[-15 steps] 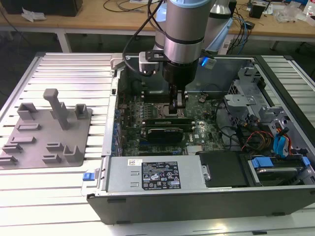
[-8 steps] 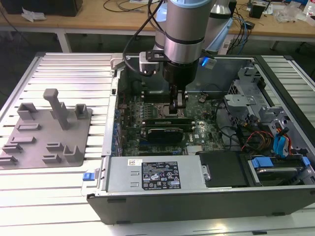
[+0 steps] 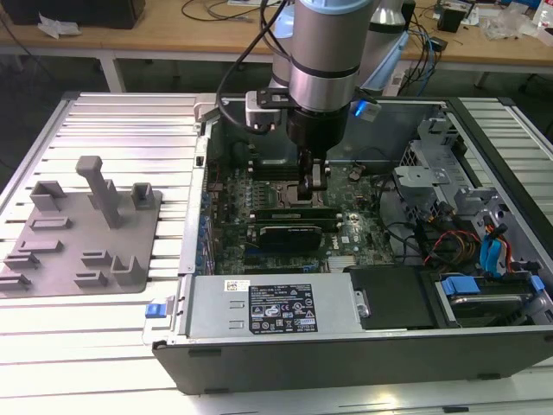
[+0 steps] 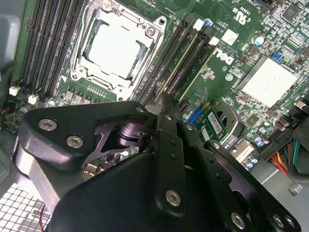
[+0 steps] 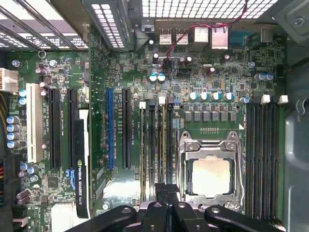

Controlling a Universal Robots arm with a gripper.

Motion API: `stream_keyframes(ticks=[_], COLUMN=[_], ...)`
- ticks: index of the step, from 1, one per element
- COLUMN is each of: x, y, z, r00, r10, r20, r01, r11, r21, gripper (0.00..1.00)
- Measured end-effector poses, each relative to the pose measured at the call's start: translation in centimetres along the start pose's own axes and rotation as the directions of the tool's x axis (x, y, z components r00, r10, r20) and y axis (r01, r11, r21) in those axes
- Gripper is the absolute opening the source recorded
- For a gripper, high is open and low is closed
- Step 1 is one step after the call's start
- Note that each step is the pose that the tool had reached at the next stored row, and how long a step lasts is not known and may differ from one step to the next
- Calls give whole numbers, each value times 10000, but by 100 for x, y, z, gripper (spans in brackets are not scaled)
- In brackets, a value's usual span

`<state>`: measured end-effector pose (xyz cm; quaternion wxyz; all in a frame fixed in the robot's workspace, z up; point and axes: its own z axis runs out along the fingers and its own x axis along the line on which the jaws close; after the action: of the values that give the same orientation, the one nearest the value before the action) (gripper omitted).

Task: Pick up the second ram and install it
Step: 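Press down the second ram until it locks into place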

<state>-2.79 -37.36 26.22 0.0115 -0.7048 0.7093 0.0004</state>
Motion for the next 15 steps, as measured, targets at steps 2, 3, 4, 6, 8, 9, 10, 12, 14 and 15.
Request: stream_keyframes(ticks=[2, 3, 4, 6, 8, 9, 10, 12, 14, 15], x=[0, -1, 0, 0, 0, 0, 0, 0, 0, 0], y=[-2, -4, -12, -38, -49, -53, -70, -167, -228, -257], z=[0, 2, 14, 37, 67, 78, 91, 120, 134, 139], r00=[10000, 10000, 10000, 10000, 10000, 10000, 10000, 10000, 10000, 10000], r10=[0, 0, -1, 0, 0, 0, -1, 1, 2, 3], r20=[0, 1, 1, 0, 0, 1, 0, 0, 0, 1], r01=[0, 0, 1, 0, 0, 0, 1, -1, -2, -3], r11=[10000, 10000, 10000, 10000, 10000, 10000, 10000, 10000, 10000, 10000], r21=[0, 0, 1, 0, 0, 1, 0, 0, 0, 0], gripper=[8, 8, 8, 8, 8, 8, 8, 8, 8, 8])
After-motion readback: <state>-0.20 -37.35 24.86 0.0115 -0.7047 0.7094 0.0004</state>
